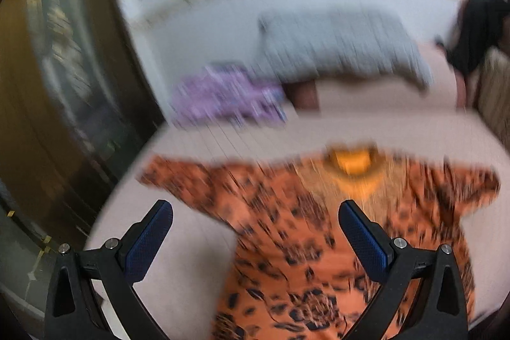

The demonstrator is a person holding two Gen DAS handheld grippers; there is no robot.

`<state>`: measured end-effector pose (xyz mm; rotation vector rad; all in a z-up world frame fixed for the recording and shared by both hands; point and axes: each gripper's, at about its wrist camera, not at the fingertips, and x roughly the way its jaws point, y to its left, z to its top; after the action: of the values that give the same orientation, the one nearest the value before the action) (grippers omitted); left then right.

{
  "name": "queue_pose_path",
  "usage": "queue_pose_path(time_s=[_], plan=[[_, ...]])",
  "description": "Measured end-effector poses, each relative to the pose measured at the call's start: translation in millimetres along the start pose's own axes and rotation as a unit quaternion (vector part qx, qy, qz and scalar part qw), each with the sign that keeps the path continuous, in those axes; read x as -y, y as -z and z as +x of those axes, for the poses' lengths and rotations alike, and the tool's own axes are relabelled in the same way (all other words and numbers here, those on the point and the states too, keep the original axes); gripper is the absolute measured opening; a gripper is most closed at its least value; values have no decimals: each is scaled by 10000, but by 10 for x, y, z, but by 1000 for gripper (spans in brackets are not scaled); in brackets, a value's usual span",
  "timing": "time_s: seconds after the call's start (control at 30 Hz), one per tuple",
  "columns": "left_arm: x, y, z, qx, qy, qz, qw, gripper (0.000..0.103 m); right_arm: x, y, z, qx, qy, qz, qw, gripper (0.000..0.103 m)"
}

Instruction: Fold small clothes

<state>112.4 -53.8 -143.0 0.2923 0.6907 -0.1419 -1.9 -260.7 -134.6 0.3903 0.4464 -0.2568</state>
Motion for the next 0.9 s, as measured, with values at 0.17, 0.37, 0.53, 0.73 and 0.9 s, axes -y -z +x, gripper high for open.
queue_pose_path(time_s=[0.17,0.37,0.53,0.73,0.9], plan=[[323,565,1098,-1281,152,281,9912,103,1071,171,668,-951,878,696,9891,103],[451,978,1761,-1917,232,273,9808,103,1417,-11,1241,-1173,754,1052,9846,103],[335,1106,1802,-1608,645,-177,9847,103,1107,-195,1950,-1332,460,749,9872,94],[319,1206,1677,-1363,728,-178,9878,103,1238,55,2870,-2195,990,907,9663,75],[313,1219,1673,-1452,796,-160,9861,103,1398,328,2985,-2287,1366,1061,9580,31]])
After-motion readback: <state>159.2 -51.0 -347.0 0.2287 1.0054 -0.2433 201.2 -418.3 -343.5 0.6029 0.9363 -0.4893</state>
